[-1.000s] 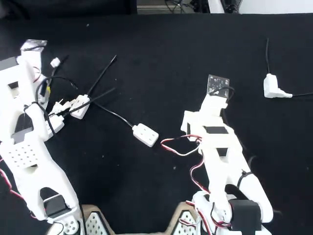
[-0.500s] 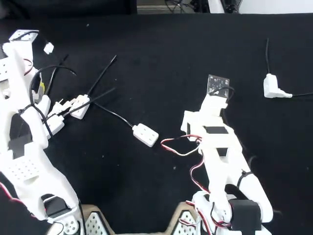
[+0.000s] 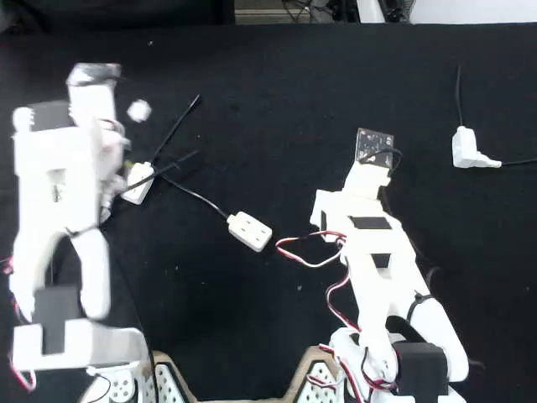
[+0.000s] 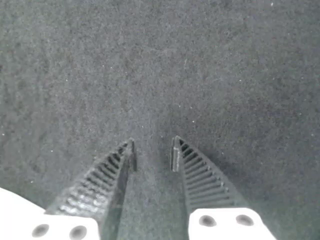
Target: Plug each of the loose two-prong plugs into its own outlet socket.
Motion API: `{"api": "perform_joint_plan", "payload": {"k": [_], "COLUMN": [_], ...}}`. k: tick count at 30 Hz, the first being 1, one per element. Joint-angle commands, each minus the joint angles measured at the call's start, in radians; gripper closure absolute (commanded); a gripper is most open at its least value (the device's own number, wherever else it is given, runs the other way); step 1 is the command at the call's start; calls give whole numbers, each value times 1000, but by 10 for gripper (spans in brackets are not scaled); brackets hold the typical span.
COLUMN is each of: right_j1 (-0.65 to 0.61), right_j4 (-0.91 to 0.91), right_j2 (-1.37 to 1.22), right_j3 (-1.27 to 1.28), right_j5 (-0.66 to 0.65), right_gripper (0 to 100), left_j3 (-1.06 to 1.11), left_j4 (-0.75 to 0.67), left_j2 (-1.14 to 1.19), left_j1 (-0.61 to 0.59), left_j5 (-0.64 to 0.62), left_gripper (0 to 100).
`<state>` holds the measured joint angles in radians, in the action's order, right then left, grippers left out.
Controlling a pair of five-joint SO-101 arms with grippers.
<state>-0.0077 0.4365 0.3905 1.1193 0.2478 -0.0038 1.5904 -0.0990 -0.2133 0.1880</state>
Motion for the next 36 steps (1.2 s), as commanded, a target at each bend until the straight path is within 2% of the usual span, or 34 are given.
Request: {"api": "perform_joint_plan", "payload": {"k": [1,5,12,16,22,29,33,36], "right_j1": [2,3,5,-12,-130,-153,-267,-367], "right_j4": [5,5,6,74,140,149,163,161], "right_j2": [47,47,47,47,41,45,41,44], "right_j3": [-61,-59,-58,-82,-114,-110,-93,-82], "right_j5": [9,9,9,9,-21,-61,-64,-126], "right_gripper": [883,881,881,881,879,879,879,879], "left_j3": [177,329,575,661,746,816,871,897], "left_j4": [-95,-219,-476,-580,-687,-760,-806,-829], "left_j2": [-196,-245,-256,-253,-247,-247,-245,-245], "left_j1": [199,337,437,429,390,450,483,479], "left_j5": [-126,-196,-258,-258,-261,-301,-292,-292], "left_gripper": [970,970,970,970,970,970,970,970]}}
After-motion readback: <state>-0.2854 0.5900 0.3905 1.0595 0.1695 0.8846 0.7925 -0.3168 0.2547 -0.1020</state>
